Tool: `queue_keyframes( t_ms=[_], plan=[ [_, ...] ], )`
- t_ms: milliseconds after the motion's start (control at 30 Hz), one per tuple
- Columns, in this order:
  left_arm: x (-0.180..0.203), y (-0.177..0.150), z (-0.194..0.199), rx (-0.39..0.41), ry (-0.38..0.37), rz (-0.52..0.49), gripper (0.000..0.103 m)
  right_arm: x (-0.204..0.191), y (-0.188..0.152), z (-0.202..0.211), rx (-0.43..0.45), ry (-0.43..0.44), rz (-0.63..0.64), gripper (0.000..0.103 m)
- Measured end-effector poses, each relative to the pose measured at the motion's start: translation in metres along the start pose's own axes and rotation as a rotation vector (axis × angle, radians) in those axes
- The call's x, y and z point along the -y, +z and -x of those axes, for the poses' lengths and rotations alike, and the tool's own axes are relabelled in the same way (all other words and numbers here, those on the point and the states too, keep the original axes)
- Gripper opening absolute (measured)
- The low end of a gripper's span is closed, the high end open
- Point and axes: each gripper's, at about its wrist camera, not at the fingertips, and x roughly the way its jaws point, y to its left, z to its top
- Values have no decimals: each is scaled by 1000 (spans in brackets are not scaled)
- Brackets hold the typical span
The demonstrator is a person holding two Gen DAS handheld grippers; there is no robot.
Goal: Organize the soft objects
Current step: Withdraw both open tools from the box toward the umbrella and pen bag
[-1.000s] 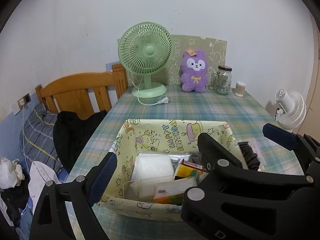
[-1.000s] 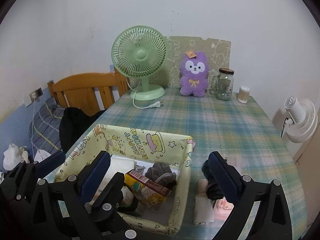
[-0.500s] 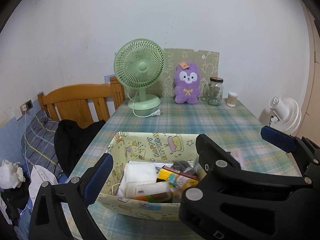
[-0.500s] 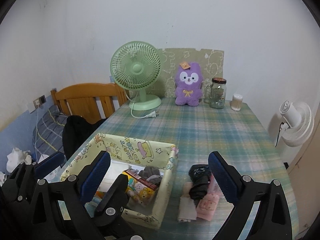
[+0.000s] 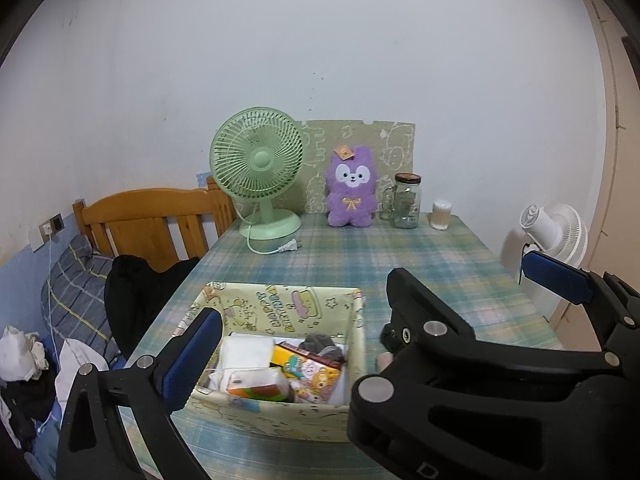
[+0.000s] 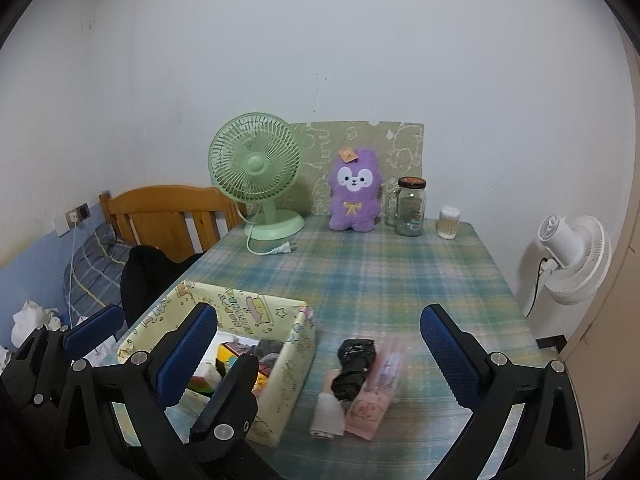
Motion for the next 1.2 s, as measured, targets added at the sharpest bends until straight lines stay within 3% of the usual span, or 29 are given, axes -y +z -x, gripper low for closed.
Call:
queue_keyframes(
  t_ms=[500, 867, 1200],
  plan=[
    [42, 0, 4, 18, -58, -24, 103, 43, -3, 17, 19, -57, -20, 103],
    [62, -17, -11, -31, -115, -19, 103, 65, -23, 11, -16, -90, -34, 103],
    [74, -31, -18, -14, -116, -23, 103, 75, -39, 7, -2, -107, -18, 103]
  ],
)
